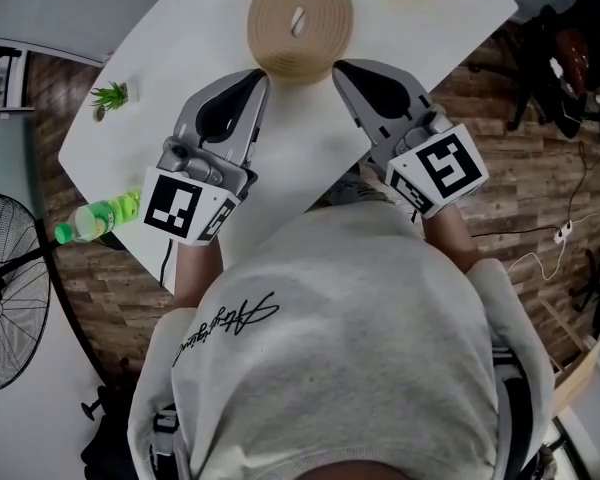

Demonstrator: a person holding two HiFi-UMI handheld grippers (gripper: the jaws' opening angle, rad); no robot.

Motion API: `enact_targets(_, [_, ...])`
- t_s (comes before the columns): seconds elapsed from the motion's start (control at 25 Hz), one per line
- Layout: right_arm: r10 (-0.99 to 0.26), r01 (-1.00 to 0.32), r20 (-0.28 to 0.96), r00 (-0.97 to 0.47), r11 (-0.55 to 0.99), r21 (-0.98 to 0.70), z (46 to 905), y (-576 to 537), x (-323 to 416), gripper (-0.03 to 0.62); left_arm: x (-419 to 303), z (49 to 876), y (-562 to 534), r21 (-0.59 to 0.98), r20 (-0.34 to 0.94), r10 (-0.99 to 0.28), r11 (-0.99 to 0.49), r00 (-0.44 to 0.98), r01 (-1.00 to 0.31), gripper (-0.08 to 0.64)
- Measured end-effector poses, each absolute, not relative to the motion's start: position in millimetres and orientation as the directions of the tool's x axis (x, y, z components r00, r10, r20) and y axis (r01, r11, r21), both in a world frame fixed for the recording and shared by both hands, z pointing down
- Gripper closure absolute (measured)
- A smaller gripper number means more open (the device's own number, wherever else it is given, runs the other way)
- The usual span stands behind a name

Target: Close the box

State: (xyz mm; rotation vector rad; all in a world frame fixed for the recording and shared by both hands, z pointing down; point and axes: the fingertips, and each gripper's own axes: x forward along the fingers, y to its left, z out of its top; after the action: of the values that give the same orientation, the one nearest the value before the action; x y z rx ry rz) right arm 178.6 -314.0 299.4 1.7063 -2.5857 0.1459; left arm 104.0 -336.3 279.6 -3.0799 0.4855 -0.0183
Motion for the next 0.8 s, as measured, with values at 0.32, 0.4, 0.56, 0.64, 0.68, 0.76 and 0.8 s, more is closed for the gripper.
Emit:
enact_targets(0.32, [-0.919, -0.92, 0.056, -0.39, 0.391, 0.002, 295, -312, 177, 0.589, 104, 276, -334, -0.031, -0.001, -0.295, -0.955, 0.955, -0.295, 0.56])
enact_targets(0.4, [-0.924, -0.925, 0.047, -0.38, 0.381, 0.01, 294, -312, 177, 0.591, 104, 275, -332, -0.027, -0.008, -0.279, -0.96, 0.96, -0.279, 0.56])
enact_targets(0.56, [-0.938, -0.939, 0.054, -0.343, 0.343, -0.003, 295, -313, 185, 0.591, 104, 271, -329, -0.01, -0.028, -0.257, -0.966, 0.966, -0.257, 0.56])
enact_targets(0.64, [-0.94, -0.942, 0.061, -0.335, 0.336, -0.001, 295, -314, 189, 0.592, 105, 270, -330, -0.015, -0.027, -0.259, -0.966, 0.966, -0.259, 0.56])
enact_targets(0.68, [-0.94, -0.942, 0.065, -0.336, 0.337, 0.001, 295, -314, 189, 0.591, 105, 270, -330, -0.016, -0.027, -0.258, -0.966, 0.966, -0.259, 0.56])
enact_targets(0.76, [-0.937, -0.939, 0.07, -0.342, 0.343, 0.003, 295, -315, 189, 0.591, 105, 271, -330, -0.015, -0.026, -0.258, -0.966, 0.966, -0.258, 0.56])
enact_targets(0.8, [-0.935, -0.938, 0.072, -0.347, 0.348, 0.001, 296, -316, 188, 0.591, 105, 271, -331, -0.015, -0.025, -0.259, -0.966, 0.966, -0.259, 0.56])
